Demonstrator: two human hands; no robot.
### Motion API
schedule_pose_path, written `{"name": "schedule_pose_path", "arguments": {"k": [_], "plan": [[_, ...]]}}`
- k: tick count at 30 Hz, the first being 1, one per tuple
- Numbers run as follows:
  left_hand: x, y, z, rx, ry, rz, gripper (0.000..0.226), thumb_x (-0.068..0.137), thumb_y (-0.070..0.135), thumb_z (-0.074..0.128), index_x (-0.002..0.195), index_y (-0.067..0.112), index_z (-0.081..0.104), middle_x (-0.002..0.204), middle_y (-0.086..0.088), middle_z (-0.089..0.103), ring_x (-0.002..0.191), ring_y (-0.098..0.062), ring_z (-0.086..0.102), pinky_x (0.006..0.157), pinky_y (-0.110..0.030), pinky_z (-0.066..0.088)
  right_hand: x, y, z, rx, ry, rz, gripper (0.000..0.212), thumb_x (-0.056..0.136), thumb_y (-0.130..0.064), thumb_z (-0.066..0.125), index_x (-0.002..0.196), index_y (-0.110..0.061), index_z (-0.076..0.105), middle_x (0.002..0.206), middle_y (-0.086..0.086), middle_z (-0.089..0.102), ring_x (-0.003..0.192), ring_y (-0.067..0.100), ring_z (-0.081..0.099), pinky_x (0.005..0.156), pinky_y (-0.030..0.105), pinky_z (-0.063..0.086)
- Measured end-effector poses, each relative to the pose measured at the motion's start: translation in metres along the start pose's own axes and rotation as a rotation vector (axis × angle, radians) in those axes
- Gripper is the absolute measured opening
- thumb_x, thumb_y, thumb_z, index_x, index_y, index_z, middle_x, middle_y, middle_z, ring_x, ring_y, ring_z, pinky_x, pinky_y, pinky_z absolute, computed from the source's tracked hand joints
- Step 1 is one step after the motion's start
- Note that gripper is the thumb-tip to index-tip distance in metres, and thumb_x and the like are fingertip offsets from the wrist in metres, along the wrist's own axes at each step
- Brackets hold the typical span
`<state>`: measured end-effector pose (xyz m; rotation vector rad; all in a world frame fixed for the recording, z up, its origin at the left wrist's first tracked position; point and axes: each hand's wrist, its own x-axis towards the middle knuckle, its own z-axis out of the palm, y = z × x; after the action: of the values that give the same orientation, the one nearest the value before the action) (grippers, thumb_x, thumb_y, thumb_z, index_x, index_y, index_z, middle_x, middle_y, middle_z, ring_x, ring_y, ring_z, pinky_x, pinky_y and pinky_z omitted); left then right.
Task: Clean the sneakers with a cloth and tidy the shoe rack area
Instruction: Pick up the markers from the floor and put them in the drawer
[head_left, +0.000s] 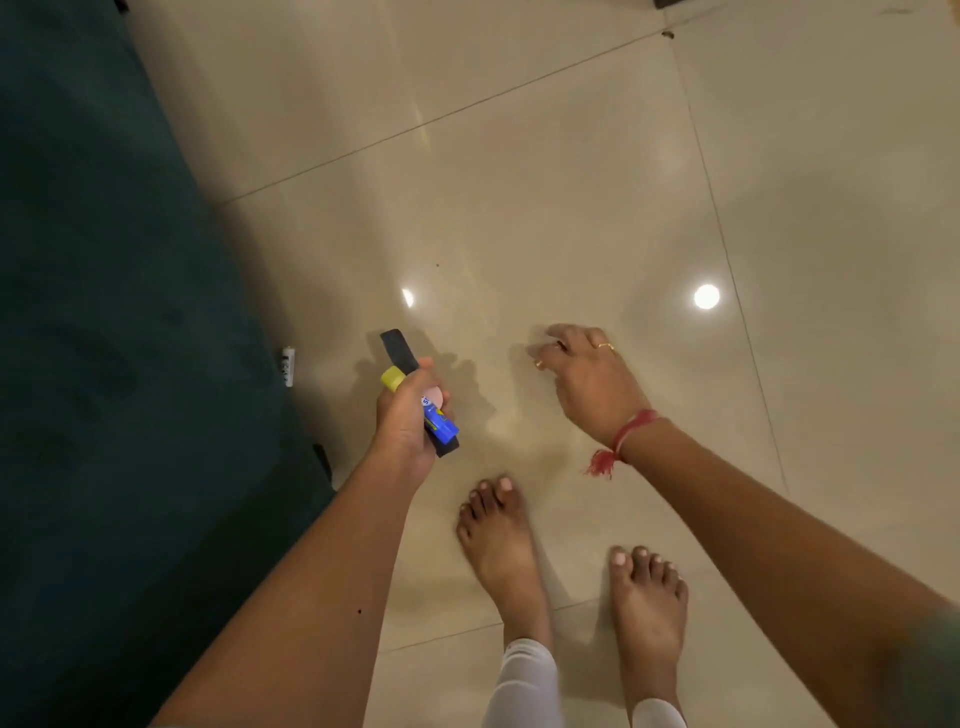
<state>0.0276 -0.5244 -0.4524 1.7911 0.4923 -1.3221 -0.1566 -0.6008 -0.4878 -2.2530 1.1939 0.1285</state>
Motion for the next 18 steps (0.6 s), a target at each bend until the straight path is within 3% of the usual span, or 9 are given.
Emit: {"name": "schedule_pose_path", "arguments": {"k": [3,6,9,11,13,15,18], "plan": [[-0.003,-0.007,-0.004,0.017,-0.003,-0.032,0.019,0.088,0.003,0.048,0.089,0.019,0.058,0.061,0.001,0.046,0.048,-0.01,0.043,0.043,-0.017,0.037,0.015,0.022,0.003,-0.129,-0.028,-0.164,0.032,0.067,0.012,0.064,0.085,-0.014,0.068,0.087,0.007,0.061,0.078,0.033,0.054,0.064,0.034,0.051],[-0.011,-0.008,-0.005,0.006,-0.035,-0.058,0.018,0.089,0.002,0.052,0.087,0.019,0.058,0.066,0.001,0.048,0.046,-0.009,0.045,0.043,-0.017,0.037,0.028,0.025,-0.002,-0.102,-0.014,-0.044,0.02,0.08,0.002,0.06,0.093,-0.011,0.066,0.086,0.012,0.059,0.082,0.035,0.052,0.069,0.038,0.046],[-0.02,-0.005,-0.003,0.006,-0.07,-0.063,0.01,0.088,0.012,0.062,0.086,0.02,0.058,0.075,0.003,0.056,0.049,-0.007,0.047,0.044,-0.019,0.039,0.028,0.002,-0.009,0.294,0.099,0.299,0.016,0.086,-0.012,0.058,0.102,-0.012,0.064,0.092,0.009,0.061,0.088,0.026,0.056,0.077,0.038,0.047],[-0.028,-0.001,-0.001,0.031,-0.085,-0.051,0.009,0.087,0.022,0.067,0.088,0.02,0.058,0.081,0.004,0.061,0.055,-0.008,0.048,0.047,-0.02,0.04,0.023,-0.032,-0.024,0.736,0.187,0.477,0.014,0.082,-0.013,0.066,0.096,-0.014,0.063,0.084,0.0,0.062,0.075,0.013,0.059,0.073,0.029,0.05],[-0.037,0.005,0.001,0.062,-0.079,-0.02,0.015,0.084,0.031,0.07,0.085,0.021,0.059,0.08,0.005,0.061,0.06,-0.01,0.048,0.053,-0.021,0.04,0.012,-0.066,-0.037,0.975,0.226,0.515,0.016,0.077,-0.01,0.072,0.087,-0.018,0.063,0.075,-0.005,0.063,0.066,0.003,0.059,0.068,0.02,0.05],[-0.047,0.012,0.005,0.057,-0.086,0.006,0.021,0.081,0.039,0.073,0.08,0.023,0.059,0.075,0.005,0.058,0.059,-0.011,0.047,0.054,-0.021,0.042,-0.001,-0.096,-0.043,1.092,0.194,0.491,0.013,0.075,-0.007,0.073,0.08,-0.016,0.066,0.075,-0.001,0.068,0.07,0.008,0.064,0.072,0.024,0.052],[-0.053,0.018,0.007,-0.032,-0.095,0.031,0.021,0.08,0.03,0.074,0.077,0.02,0.056,0.07,0.0,0.055,0.062,-0.017,0.053,0.067,-0.032,0.048,-0.02,-0.13,-0.041,1.114,0.139,0.425,0.014,0.082,-0.004,0.064,0.086,-0.014,0.072,0.082,-0.002,0.072,0.077,0.011,0.066,0.074,0.026,0.053]]}}
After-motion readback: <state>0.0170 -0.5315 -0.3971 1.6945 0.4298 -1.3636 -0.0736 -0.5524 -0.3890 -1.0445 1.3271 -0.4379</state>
